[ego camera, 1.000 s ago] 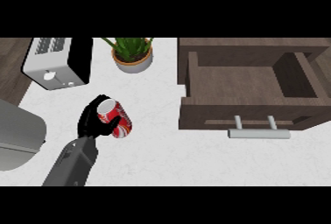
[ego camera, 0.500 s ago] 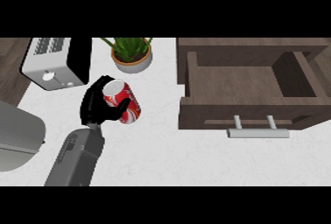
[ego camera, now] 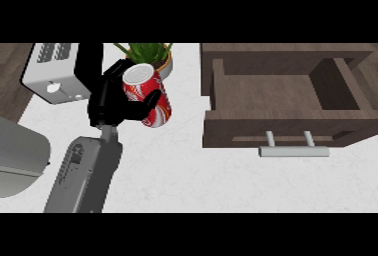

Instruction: Pick up the can, place it into the drawer and close the drawer

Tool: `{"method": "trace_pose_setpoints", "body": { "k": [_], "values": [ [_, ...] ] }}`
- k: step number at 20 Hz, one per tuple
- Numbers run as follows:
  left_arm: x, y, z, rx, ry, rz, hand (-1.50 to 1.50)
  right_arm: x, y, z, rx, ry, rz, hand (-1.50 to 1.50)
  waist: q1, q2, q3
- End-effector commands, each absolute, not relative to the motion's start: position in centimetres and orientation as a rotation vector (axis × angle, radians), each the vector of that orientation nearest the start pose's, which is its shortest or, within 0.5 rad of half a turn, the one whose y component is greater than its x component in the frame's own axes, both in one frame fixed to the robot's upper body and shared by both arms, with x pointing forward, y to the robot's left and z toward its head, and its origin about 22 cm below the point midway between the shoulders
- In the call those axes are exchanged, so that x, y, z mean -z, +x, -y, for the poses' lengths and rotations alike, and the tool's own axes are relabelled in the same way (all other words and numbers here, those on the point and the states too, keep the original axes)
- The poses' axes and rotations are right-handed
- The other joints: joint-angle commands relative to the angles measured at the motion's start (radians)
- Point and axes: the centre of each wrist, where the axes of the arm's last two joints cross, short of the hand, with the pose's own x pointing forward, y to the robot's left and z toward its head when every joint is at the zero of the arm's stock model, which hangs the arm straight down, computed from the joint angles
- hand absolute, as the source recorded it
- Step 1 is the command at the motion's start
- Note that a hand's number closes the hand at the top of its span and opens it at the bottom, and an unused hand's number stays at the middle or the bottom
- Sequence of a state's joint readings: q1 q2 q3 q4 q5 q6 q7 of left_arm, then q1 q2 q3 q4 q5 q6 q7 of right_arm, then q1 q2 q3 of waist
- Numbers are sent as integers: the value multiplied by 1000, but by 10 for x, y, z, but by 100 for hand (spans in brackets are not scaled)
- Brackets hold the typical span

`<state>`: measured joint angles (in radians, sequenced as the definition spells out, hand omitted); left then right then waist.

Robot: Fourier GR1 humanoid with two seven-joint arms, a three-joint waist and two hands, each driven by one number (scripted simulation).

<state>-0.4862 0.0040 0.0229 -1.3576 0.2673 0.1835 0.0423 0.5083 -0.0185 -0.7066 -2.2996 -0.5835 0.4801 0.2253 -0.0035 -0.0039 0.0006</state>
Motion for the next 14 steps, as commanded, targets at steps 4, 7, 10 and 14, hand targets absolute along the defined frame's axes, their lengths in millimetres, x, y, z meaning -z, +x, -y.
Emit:
{"method": "trace_pose_setpoints", "body": {
  "k": [4,7,10,14],
  "values": [
    [-122,346,-136,-147,-210,1738,150,-126,51,360,131,-194,1784,-150,-6,3,-1],
    [-147,360,-126,-118,-206,1734,150,-122,64,356,144,-173,1753,-150,-5,4,0],
    [-155,367,-116,-127,-227,1727,150,-107,55,369,145,-160,1793,-150,-11,3,0],
    [-185,370,-100,-105,-227,1729,150,-119,55,366,140,-158,1785,-150,-8,2,-1]
  ]
}}
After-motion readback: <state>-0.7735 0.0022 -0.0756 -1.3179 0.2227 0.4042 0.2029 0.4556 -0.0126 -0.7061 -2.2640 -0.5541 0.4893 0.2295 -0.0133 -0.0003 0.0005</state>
